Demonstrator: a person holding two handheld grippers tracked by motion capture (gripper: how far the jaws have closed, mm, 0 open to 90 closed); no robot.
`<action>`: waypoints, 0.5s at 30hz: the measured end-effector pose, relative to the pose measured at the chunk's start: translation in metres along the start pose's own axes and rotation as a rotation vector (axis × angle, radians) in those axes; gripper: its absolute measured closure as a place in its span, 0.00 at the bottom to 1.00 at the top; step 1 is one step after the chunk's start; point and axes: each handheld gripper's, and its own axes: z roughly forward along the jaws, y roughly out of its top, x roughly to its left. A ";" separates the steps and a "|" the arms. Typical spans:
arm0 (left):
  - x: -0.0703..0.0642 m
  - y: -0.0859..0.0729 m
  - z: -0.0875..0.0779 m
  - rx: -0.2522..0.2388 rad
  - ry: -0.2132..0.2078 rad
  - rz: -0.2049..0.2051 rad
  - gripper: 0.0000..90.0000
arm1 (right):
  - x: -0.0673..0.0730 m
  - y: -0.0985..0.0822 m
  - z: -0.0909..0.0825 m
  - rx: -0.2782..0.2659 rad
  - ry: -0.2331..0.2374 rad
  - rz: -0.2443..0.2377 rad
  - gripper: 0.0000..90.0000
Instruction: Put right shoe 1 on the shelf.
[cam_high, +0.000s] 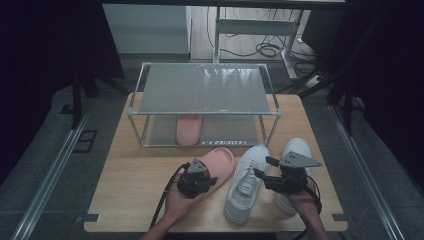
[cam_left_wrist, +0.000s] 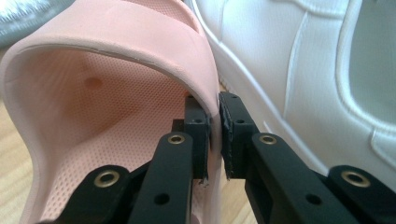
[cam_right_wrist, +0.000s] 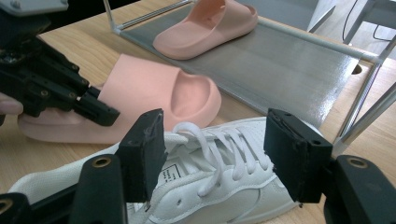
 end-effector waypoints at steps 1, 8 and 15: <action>0.000 0.002 0.000 -0.007 0.005 -0.001 0.92 | 0.000 0.000 0.000 -0.001 0.000 0.000 0.42; 0.002 0.020 0.005 -0.051 0.031 -0.024 0.91 | -0.001 0.000 -0.002 -0.002 -0.003 0.001 0.43; 0.007 0.041 0.021 -0.072 0.071 -0.047 0.91 | -0.001 0.000 -0.001 -0.001 -0.003 0.001 0.42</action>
